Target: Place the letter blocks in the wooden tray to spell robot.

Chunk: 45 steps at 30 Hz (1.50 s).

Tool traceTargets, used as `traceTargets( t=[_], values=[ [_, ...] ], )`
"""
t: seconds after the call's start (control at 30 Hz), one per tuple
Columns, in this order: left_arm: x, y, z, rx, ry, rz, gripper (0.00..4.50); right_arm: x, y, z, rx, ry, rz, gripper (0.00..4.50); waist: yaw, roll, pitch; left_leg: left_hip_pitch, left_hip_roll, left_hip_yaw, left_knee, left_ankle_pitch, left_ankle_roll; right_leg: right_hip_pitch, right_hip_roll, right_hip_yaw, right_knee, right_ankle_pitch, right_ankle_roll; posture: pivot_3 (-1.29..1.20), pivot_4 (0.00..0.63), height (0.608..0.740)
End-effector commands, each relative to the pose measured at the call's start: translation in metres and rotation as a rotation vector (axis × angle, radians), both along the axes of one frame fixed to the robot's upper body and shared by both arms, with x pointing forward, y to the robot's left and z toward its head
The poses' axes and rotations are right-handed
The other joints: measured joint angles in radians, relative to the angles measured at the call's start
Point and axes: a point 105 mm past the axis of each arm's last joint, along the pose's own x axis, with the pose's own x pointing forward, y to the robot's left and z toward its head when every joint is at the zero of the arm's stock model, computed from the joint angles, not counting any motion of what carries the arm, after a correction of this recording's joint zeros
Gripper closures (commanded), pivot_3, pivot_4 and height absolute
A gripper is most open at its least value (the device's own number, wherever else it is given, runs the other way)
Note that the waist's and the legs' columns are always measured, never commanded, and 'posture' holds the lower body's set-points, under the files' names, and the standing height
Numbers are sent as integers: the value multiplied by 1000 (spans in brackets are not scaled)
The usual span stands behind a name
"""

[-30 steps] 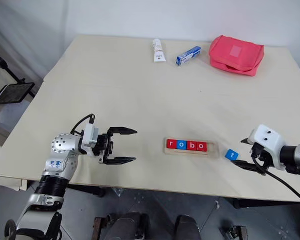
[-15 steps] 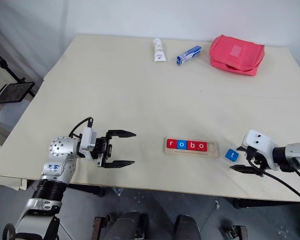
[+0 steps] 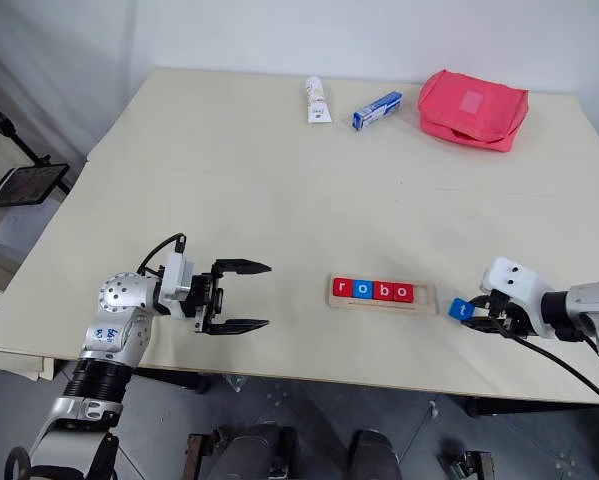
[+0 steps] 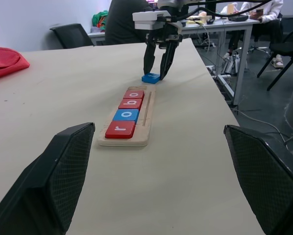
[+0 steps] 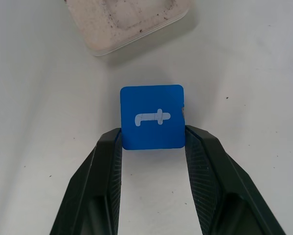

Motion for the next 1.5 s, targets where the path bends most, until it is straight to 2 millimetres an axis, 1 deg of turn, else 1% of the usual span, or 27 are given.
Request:
traceTargets(
  t=[0.03, 0.13, 0.2, 0.3, 0.37, 0.4, 0.5, 0.67, 0.8, 1.03, 1.27, 1.5],
  values=[
    [-1, -2, 7, -13, -40, -8, 0, 7, 4, 25, 9, -79, 0, 3039, 0, 0, 0, 0, 0, 0, 0, 0, 0, 0, 0, 0, 0, 0, 0, 0, 150, 740],
    [-1, -4, 6, -17, -40, -11, 0, 9, 12, 45, 21, -116, 16, 3039, 0, 0, 0, 0, 0, 0, 0, 0, 0, -1, 0, 0, 0, 0, 0, 0, 150, 740],
    [-1, -5, 5, -21, -40, -13, 0, 10, 18, 55, 21, -125, 32, 3039, 0, 0, 0, 0, 0, 0, 0, 0, 0, -1, 0, 0, 0, 0, 0, 0, 150, 740],
    [-1, -6, 5, -22, -39, -15, 0, 10, 25, 63, 22, -128, 54, 3039, 0, 0, 0, -1, 0, 0, 0, 0, 0, -1, 0, 0, 0, 0, 0, 0, 150, 740],
    [-1, -8, 3, -25, -37, -17, 0, 15, 39, 68, 10, -146, 95, 3039, 0, 0, 0, -1, 0, -1, 1, 0, 0, -1, 0, 0, 1, 0, 0, 0, 150, 740],
    [-1, -9, 2, -26, -36, -19, 0, 16, 46, 67, -5, -134, 131, 3039, -1, 0, 0, -1, 0, 0, 1, 0, 0, -1, 0, 0, 0, 0, 0, 0, 150, 740],
    [-1, -10, 1, -29, -38, -20, 0, 15, 59, 61, -28, -80, 199, 3039, -2, 0, 0, -2, 0, -1, 1, 0, 0, -2, 0, -1, 0, 0, 0, 0, 150, 740],
    [-2, -11, 1, -31, -43, -18, 0, 24, 66, 54, -68, -46, 262, 3039, -1, 0, 0, -4, 0, -1, 2, 0, 0, -3, 0, -1, 0, 0, 0, 0, 150, 740],
    [-3, -11, 1, -34, -47, -9, 0, 31, 63, 49, -109, -19, 296, 3039, -2, 0, 0, -4, 0, -1, 2, 0, 0, -4, 0, -1, 1, 0, 0, 0, 150, 740],
    [-9, -8, -3, -36, -38, 9, 0, 35, 49, 41, -166, 18, 306, 3039, -2, 0, 0, -5, 0, -1, 2, 0, 0, -4, 0, -2, 1, 0, 0, 0, 150, 740],
    [-11, -9, -4, -40, -35, 16, 0, 36, 51, 35, -183, 40, 338, 3039, -3, 0, 0, -4, 0, -1, 2, 0, 0, -4, 0, -2, 1, 0, 0, 0, 150, 740],
    [-11, -8, -4, -43, -37, 25, 0, 39, 58, 31, -177, 40, 359, 3039, -3, 0, 0, -4, 0, -1, 2, 0, 0, -4, 0, -2, 1, 0, 0, 0, 150, 740]
  ],
)
